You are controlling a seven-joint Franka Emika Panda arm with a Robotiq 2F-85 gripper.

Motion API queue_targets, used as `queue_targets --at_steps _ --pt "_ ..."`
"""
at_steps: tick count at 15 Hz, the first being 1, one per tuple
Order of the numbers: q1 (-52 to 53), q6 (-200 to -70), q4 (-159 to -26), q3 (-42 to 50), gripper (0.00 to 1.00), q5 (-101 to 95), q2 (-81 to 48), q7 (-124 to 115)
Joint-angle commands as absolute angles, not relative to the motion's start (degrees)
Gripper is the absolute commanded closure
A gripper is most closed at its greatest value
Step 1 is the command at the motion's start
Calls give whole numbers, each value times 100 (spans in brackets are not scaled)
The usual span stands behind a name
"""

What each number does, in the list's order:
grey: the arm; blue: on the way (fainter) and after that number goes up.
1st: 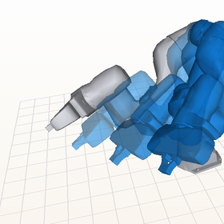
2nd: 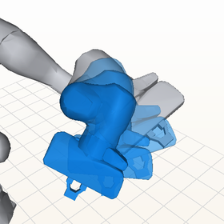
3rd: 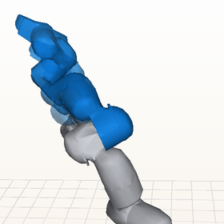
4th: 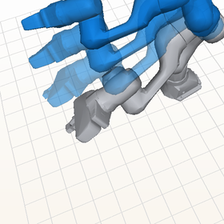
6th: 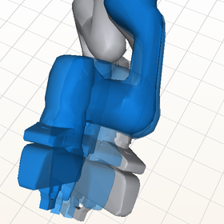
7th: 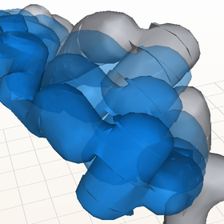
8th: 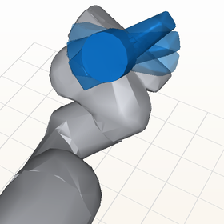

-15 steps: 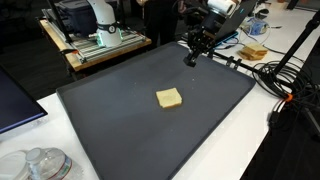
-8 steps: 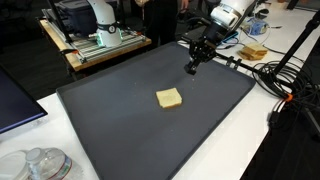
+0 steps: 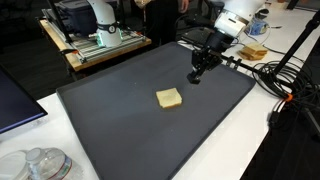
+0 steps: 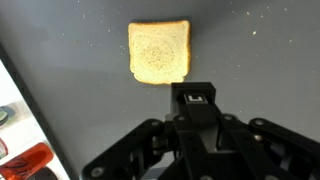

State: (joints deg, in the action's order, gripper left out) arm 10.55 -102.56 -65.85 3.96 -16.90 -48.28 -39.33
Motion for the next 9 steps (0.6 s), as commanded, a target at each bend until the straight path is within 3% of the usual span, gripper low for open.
queue_targets --at_steps 1,9 --pt "591 -10092 -5798 267 95 -992 -5185 -3023" --pt "-293 -10090 -5263 151 95 119 -5481 -1508"
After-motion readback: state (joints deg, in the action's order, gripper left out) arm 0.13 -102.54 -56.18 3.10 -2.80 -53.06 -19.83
